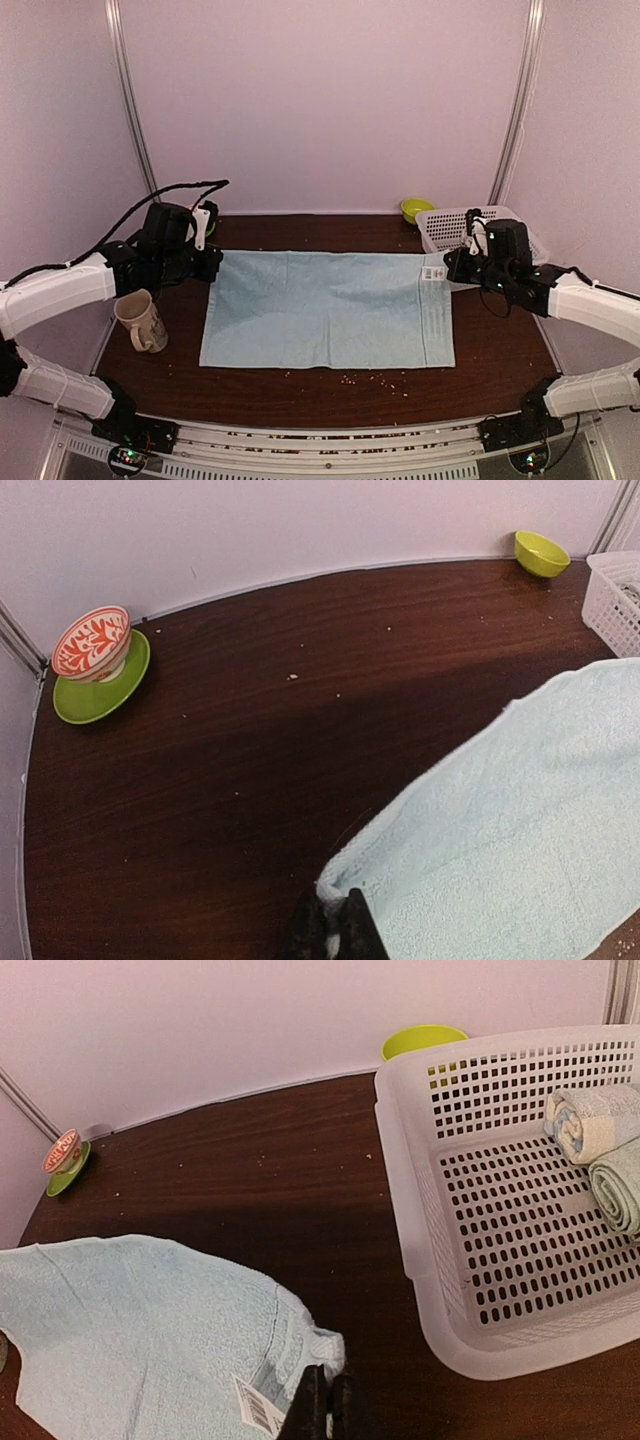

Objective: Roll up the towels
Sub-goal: Flatten out the towel at the center of the board, then pick up the towel from the center of the board, then fold the towel at the center of the board.

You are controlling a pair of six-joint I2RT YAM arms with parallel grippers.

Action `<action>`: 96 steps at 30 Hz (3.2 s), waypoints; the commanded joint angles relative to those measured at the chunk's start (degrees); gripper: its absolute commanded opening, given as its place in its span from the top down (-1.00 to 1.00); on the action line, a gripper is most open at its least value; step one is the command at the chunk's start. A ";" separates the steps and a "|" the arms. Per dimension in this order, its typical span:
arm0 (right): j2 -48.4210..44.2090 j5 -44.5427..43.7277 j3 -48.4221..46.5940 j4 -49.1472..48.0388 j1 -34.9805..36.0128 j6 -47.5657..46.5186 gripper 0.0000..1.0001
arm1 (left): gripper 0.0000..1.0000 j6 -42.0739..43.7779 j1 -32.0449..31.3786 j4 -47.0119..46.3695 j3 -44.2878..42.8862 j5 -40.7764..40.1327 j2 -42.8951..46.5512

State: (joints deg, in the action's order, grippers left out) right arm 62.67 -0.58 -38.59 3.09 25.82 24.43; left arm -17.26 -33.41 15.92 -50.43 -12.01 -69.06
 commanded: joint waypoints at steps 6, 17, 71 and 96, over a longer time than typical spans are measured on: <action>10.05 -5.86 -5.11 -8.43 -0.87 -4.22 1.00 | 1.00 -0.77 1.22 -12.44 -1.46 -3.00 -6.76; 13.53 -0.56 -7.92 -9.22 -0.27 -8.74 1.00 | 1.00 -4.39 3.80 -11.44 2.30 -6.69 -3.14; -4.71 9.10 14.25 -15.27 5.71 -5.51 1.00 | 1.00 -13.69 5.94 -18.71 29.48 15.43 20.01; -7.71 8.49 17.82 -1.17 12.58 5.33 1.00 | 1.00 -14.29 5.84 -18.07 30.16 22.99 13.38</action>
State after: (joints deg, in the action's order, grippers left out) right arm 57.54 9.19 -21.67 -3.79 38.00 25.96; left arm -30.65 -27.79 -1.06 -21.21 8.47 -55.81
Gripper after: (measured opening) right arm 0.014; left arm 0.011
